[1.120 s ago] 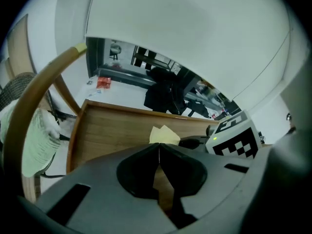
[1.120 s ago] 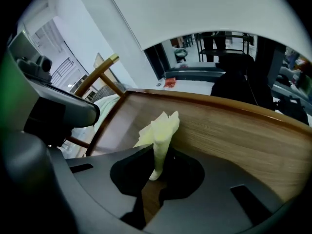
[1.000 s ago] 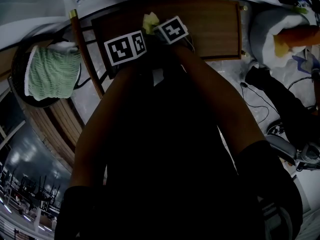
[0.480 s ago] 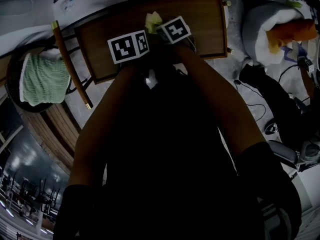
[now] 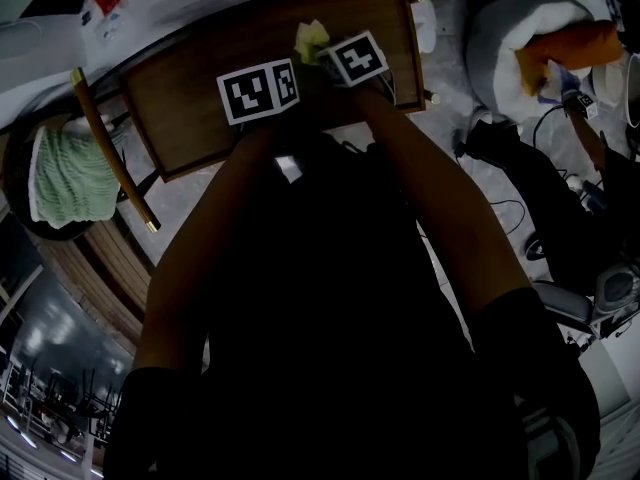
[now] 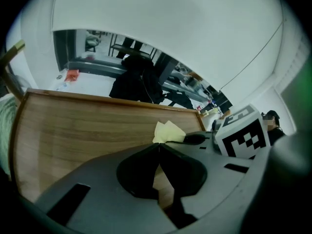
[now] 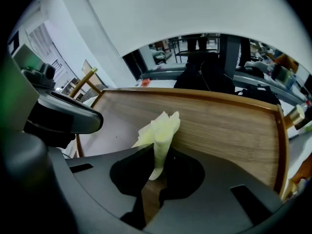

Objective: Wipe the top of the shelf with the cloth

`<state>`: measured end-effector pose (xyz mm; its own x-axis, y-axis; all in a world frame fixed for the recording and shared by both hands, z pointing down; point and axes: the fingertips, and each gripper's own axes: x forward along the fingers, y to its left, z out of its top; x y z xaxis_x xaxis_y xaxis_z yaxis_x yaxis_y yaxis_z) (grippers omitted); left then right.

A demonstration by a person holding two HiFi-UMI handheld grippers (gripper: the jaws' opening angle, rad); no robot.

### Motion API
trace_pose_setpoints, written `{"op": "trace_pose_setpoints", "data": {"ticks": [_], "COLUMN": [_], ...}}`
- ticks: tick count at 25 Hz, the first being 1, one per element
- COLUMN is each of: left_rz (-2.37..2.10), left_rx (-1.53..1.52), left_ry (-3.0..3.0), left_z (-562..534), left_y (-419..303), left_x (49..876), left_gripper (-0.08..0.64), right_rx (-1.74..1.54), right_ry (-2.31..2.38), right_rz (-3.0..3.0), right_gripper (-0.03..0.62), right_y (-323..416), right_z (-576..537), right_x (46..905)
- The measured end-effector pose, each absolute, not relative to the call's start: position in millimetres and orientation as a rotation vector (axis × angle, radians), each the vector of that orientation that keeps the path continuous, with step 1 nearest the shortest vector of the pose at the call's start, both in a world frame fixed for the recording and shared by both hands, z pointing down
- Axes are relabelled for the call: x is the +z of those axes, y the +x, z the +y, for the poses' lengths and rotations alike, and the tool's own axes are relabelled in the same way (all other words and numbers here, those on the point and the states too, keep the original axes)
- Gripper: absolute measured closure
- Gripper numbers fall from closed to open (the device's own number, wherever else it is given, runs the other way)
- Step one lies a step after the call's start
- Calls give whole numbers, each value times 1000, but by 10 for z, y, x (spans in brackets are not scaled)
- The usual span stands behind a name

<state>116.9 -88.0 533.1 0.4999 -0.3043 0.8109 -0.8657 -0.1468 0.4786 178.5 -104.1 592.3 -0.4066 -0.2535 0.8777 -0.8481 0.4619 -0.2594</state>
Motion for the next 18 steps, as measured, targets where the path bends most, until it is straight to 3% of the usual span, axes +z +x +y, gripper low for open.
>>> {"op": "trace_pose_setpoints", "data": {"ticks": [18], "left_rz": [-906], "left_rx": [685], "left_ry": [1793], "left_z": [-765], "left_y": [1995], "left_x": [5250], "left_gripper": [549], "right_rx": [879], "right_ry": [1152], "right_rz": [-1721], "right_gripper": [546], "right_y": [3148], "right_z": [-1046], "right_x": [5846]}}
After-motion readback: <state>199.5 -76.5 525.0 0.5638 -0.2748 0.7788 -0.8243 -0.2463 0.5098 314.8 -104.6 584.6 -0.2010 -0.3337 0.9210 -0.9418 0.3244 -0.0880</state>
